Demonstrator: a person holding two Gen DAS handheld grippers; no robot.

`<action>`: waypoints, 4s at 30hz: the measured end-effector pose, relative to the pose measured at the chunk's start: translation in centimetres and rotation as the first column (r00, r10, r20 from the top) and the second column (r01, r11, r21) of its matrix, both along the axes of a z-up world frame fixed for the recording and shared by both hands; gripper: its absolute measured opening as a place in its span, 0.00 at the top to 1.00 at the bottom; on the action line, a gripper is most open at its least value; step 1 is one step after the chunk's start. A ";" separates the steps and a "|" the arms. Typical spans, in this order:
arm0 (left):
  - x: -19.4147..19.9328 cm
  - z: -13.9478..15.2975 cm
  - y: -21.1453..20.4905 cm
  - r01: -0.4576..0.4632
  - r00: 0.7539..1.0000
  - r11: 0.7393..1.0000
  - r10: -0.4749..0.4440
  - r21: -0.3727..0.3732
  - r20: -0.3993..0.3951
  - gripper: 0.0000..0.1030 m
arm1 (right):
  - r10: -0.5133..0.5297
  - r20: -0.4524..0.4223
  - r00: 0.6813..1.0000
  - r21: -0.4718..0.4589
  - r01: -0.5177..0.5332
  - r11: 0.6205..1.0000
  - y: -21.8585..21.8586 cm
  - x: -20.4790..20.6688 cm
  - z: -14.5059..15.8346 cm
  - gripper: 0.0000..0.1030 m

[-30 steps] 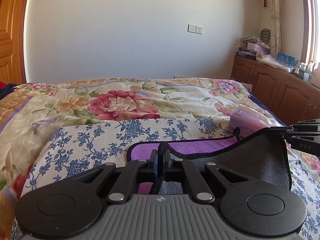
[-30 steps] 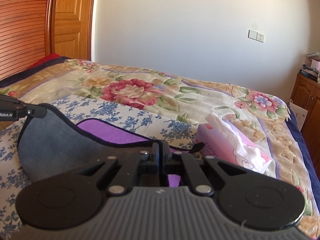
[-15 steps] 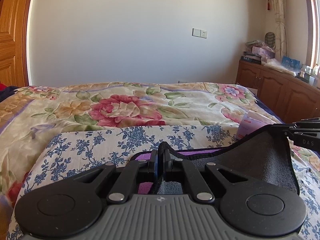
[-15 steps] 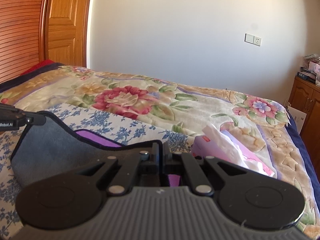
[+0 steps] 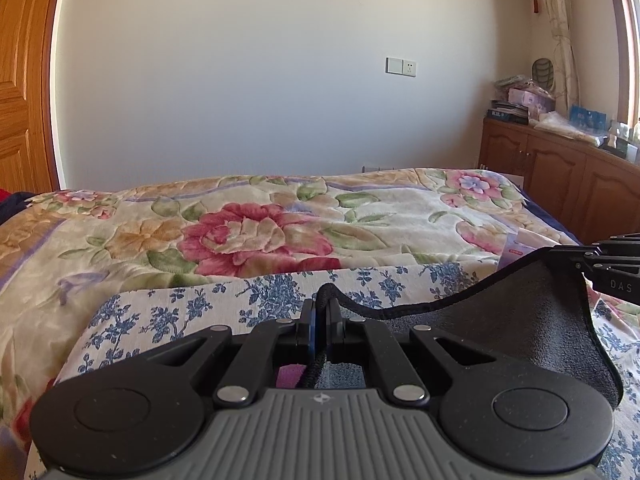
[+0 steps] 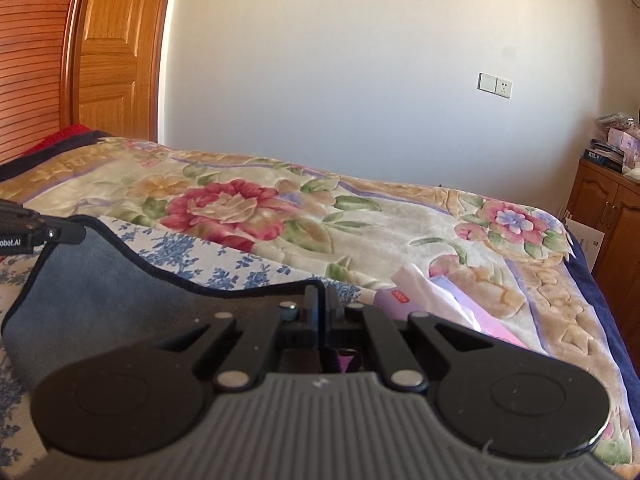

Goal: Fold towel

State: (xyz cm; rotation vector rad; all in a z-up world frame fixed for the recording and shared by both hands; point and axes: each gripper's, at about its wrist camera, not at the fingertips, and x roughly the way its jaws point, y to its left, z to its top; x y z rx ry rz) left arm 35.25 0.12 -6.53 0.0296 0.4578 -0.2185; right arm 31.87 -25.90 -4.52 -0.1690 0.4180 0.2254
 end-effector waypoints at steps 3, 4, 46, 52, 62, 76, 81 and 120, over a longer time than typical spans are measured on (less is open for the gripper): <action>0.9 -0.3 -0.4 0.002 1.000 1.000 -0.001 0.014 -0.011 0.95 | -0.008 0.001 1.000 -0.012 0.008 1.000 -0.1 0.5 -0.3 0.97; 1.3 -0.4 -0.5 0.004 1.000 1.000 -0.004 0.019 -0.017 0.95 | -0.011 0.000 1.000 -0.018 0.011 1.000 -0.1 0.7 -0.5 0.97; 2.0 -1.9 -1.0 -0.028 0.997 0.994 0.036 0.110 -0.071 0.48 | -0.035 -0.104 0.994 -0.057 0.029 0.998 -0.4 0.7 -2.3 0.58; -0.3 0.4 -1.2 -0.048 0.997 0.991 0.054 0.121 -0.046 0.28 | -0.037 -0.114 0.993 -0.006 0.037 0.999 0.2 -1.9 -0.5 0.58; -4.4 3.4 -2.0 -0.022 0.998 0.991 0.029 0.129 -0.048 0.22 | -0.040 -0.110 0.993 0.048 0.045 0.998 1.1 -6.2 2.2 0.54; -9.4 6.0 -1.9 -0.010 1.000 0.992 0.013 0.130 -0.026 0.14 | -0.066 -0.082 0.994 0.068 0.072 0.995 1.2 -10.2 4.1 0.15; -10.8 6.8 -1.8 -0.009 1.000 0.992 0.012 0.124 -0.018 0.10 | -0.080 -0.073 0.994 0.071 0.085 0.994 1.1 -11.2 4.5 0.03; -24.2 11.6 -0.9 0.022 0.999 0.998 -0.024 0.063 0.035 0.00 | -0.110 0.007 0.994 0.114 0.108 0.988 2.0 -22.2 8.3 0.00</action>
